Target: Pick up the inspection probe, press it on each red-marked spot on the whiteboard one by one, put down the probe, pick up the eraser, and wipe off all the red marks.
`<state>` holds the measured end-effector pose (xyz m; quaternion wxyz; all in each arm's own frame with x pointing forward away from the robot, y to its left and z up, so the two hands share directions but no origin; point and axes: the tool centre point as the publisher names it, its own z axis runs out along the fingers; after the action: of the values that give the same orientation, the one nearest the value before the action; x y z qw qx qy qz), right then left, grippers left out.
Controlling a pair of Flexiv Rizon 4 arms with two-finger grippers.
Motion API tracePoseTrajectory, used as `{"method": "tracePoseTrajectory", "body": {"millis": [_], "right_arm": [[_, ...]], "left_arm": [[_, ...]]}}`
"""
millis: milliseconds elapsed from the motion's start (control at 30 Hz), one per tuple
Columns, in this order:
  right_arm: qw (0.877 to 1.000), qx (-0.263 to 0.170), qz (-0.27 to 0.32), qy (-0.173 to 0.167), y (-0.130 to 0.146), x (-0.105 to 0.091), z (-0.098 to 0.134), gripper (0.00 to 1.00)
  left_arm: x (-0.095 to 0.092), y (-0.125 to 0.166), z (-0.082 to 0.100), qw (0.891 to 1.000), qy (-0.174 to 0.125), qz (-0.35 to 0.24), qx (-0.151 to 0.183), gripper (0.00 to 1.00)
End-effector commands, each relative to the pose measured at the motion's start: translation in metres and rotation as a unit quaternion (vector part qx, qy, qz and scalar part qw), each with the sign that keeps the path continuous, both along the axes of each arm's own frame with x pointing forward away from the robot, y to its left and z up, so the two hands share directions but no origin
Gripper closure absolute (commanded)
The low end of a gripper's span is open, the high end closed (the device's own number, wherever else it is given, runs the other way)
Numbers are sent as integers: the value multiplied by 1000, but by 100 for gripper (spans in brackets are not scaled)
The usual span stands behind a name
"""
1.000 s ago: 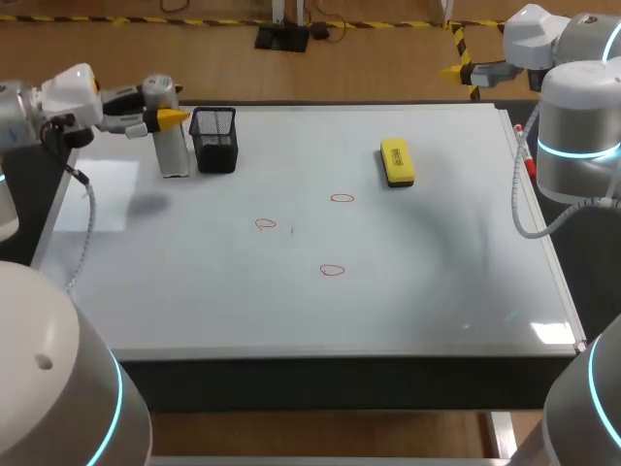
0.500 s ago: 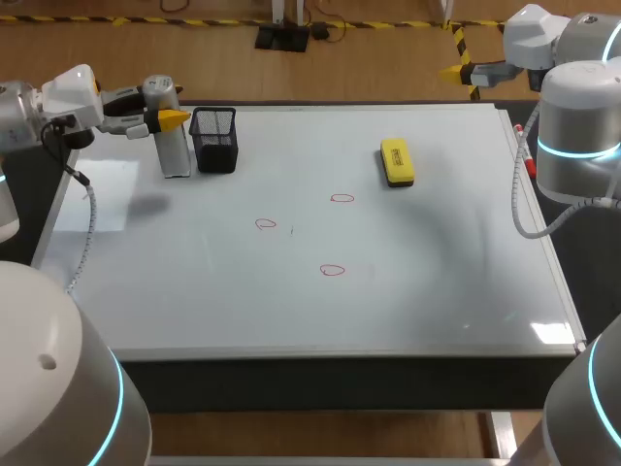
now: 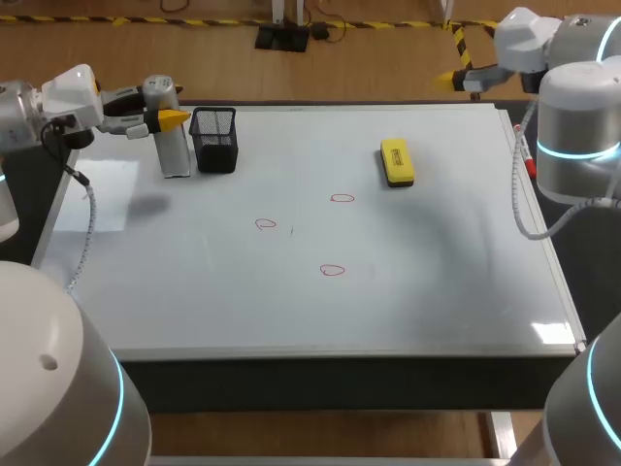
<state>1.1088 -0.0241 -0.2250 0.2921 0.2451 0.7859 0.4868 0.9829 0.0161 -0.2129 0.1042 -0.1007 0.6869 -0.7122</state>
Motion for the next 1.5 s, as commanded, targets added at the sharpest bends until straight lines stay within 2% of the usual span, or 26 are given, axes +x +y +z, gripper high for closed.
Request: {"method": "tracePoseTrajectory", "body": {"millis": [33,133,267,367,467,600,667,733,833,867,900,933,1033,1067,1133,1300,1500], "right_arm": [[995,-37,89,39,7,15,-1,0],[980,-94,167,56,19,16,-10,0],[943,-193,260,78,33,15,-22,0],[917,-248,299,92,42,16,-33,0],[877,-317,346,101,51,14,-45,0],[809,-421,398,99,59,10,-63,0],[787,-442,420,97,64,6,-69,0],[762,-468,442,74,68,6,-75,0],[742,-474,470,58,77,-1,-77,0],[730,-484,479,50,79,-2,-78,0],[711,-501,491,41,80,-3,-81,0],[698,-512,499,34,80,-4,-85,0],[670,-530,519,21,81,-9,-92,0],[664,-533,524,18,82,-12,-93,0],[659,-529,535,16,83,-16,-95,0],[623,-544,561,3,81,-27,-102,0],[621,-547,561,1,79,-30,-104,0]], "left_arm": [[-1,0,1,1000,-1,1,0,100],[-1,0,1,1000,-1,1,0,100],[-1,0,1,1000,-1,1,0,100],[-1,0,1,1000,-1,1,0,100],[-1,0,1,1000,-1,1,0,100],[-1,0,1,1000,-1,1,0,100],[-1,0,1,1000,-1,1,0,100],[-1,0,1,1000,-1,1,0,100],[-1,0,1,1000,-1,1,0,100],[-1,0,1,1000,-1,1,0,100],[-1,0,1,1000,-1,1,0,100],[-1,0,1,1000,-1,1,0,100],[-1,0,1,1000,-1,1,0,100],[-1,0,1,1000,-1,1,0,100],[-1,0,1,1000,-1,1,0,100],[-1,0,1,1000,-1,1,0,100],[-1,0,1,1000,-1,1,0,100]]}}
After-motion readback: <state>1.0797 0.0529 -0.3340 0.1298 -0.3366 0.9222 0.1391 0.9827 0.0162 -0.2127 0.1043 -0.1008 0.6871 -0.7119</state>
